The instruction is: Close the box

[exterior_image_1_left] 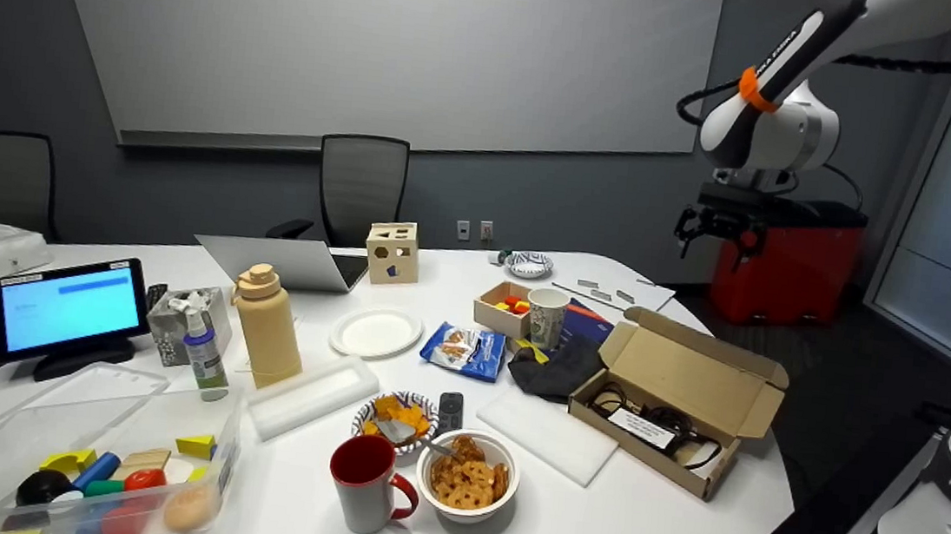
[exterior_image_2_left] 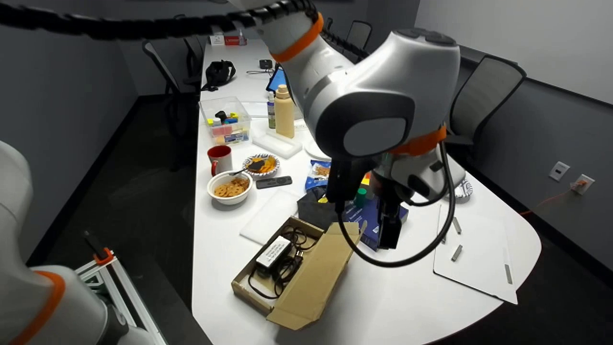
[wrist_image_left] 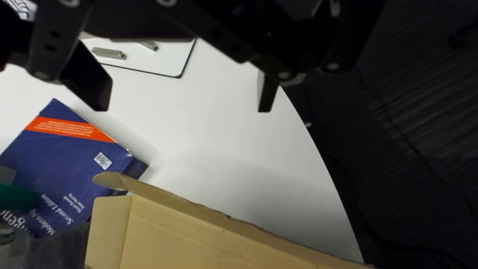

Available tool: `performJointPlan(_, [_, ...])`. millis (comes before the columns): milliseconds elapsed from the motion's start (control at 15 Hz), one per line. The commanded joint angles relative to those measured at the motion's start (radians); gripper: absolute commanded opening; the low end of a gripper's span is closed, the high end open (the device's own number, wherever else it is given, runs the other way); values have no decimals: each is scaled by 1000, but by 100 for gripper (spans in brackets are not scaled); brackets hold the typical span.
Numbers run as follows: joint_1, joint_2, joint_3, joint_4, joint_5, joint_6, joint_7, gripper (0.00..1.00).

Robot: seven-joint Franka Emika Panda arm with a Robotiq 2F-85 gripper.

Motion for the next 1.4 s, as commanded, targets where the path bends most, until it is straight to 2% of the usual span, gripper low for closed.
performJointPlan(0, [15,142,-19,84,142,-18,0,100])
performJointPlan(533, [-18,335,7,193,372,-47,-32,100])
performJointPlan(800, [-59,406,34,255,474,-131,-84,100])
performJointPlan(1333, [-87,522,22,302,566,-251,-200,100])
